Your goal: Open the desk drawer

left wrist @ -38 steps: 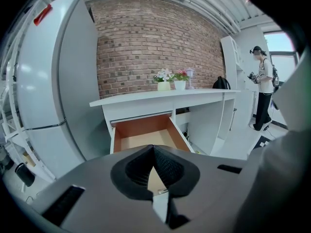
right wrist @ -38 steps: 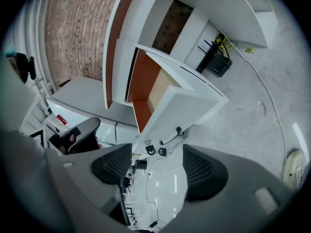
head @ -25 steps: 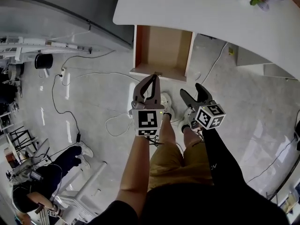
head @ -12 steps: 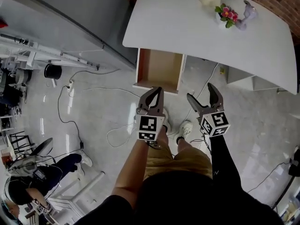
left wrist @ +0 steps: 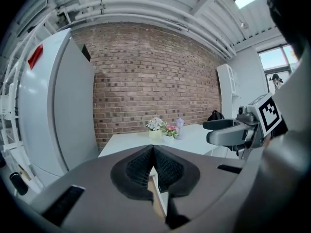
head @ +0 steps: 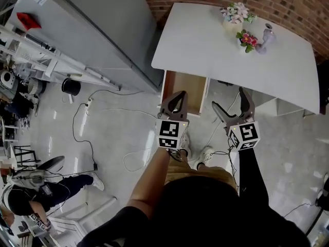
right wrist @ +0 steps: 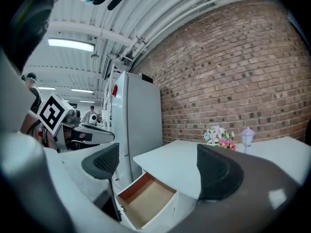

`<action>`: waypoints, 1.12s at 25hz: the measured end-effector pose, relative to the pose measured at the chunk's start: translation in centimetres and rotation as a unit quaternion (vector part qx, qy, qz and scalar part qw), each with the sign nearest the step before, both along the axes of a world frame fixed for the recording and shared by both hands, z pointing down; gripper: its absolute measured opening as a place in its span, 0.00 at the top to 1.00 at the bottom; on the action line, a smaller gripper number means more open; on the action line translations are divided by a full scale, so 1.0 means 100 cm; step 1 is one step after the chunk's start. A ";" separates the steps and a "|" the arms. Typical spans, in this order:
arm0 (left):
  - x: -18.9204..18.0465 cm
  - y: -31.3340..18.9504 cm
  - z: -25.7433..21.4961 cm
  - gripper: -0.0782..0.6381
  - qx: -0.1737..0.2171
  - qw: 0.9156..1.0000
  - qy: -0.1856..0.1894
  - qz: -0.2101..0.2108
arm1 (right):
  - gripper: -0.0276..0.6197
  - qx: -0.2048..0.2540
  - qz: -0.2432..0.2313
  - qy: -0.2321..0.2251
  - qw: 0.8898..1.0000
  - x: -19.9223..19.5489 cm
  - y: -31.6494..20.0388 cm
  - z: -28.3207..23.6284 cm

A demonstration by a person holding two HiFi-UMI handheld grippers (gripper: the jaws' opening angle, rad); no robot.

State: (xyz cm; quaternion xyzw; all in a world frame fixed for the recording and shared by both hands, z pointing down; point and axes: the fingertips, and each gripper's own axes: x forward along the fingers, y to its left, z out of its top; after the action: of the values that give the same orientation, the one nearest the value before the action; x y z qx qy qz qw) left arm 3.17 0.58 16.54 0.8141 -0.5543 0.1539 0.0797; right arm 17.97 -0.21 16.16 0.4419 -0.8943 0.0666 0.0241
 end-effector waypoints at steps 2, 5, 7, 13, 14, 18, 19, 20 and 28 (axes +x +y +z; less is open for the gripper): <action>0.002 -0.002 -0.019 0.88 0.013 1.000 0.008 0.000 | 0.20 0.018 -0.002 0.003 1.000 0.000 -0.003 -0.019; 0.004 -0.006 -0.046 0.88 0.032 0.999 0.006 0.007 | 0.19 0.043 -0.006 0.007 0.999 0.000 -0.006 -0.049; 0.004 -0.009 -0.060 0.88 0.039 0.999 0.000 0.012 | 0.19 0.061 -0.006 0.016 0.998 0.000 -0.009 -0.067; 0.011 -0.018 -0.095 0.88 0.062 0.998 -0.006 0.020 | 0.19 0.090 -0.001 0.033 0.995 0.008 -0.013 -0.096; 0.014 -0.018 -0.101 0.88 0.068 0.997 -0.006 0.022 | 0.19 0.092 -0.001 0.036 0.995 0.009 -0.012 -0.099; 0.025 -0.019 -0.119 0.88 0.088 0.996 -0.012 0.030 | 0.19 0.098 0.000 0.044 0.994 0.015 -0.010 -0.107; 0.027 -0.019 -0.121 0.88 0.091 0.995 -0.016 0.032 | 0.19 0.100 0.000 0.046 0.994 0.016 -0.010 -0.108; 0.030 -0.020 -0.123 0.88 0.095 0.995 -0.019 0.033 | 0.19 0.101 0.000 0.049 0.994 0.017 -0.010 -0.109; 0.043 -0.023 -0.129 0.88 0.101 0.994 -0.018 0.041 | 0.19 0.109 0.009 0.070 0.992 0.029 -0.010 -0.112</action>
State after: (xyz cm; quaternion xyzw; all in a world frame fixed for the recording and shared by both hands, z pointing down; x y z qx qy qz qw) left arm 7.47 -1.75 3.61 0.8371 -0.5346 0.1147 -0.0188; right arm 20.91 -1.23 4.98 0.4539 -0.8881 -0.0618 0.0379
